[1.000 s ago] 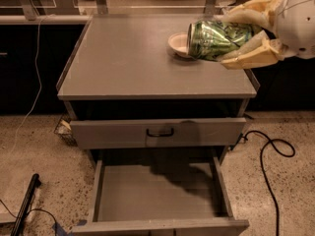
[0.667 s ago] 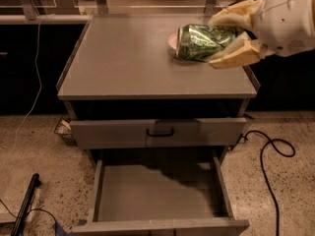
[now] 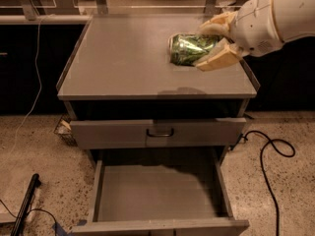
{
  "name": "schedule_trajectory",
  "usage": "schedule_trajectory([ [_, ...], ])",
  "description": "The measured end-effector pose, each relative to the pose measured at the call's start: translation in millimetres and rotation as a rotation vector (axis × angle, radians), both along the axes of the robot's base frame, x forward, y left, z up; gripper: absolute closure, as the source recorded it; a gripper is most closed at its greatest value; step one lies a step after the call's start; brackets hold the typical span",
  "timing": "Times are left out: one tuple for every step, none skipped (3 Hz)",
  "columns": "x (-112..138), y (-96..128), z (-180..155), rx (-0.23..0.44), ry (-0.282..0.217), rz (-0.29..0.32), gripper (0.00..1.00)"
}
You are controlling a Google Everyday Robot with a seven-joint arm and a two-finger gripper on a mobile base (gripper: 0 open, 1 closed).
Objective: Pick green can from middle drawer and place on counter
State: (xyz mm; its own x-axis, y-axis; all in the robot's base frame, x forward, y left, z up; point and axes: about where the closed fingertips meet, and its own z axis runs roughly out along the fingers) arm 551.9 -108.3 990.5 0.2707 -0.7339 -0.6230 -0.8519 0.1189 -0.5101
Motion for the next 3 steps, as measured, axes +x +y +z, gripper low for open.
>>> schedule_trajectory([
  [23, 6, -23, -0.017, 0.043, 0.005, 1.0],
  [50, 28, -46, -0.044, 0.08, 0.033, 1.0],
  [76, 54, -67, -0.078, 0.109, 0.064, 1.0],
])
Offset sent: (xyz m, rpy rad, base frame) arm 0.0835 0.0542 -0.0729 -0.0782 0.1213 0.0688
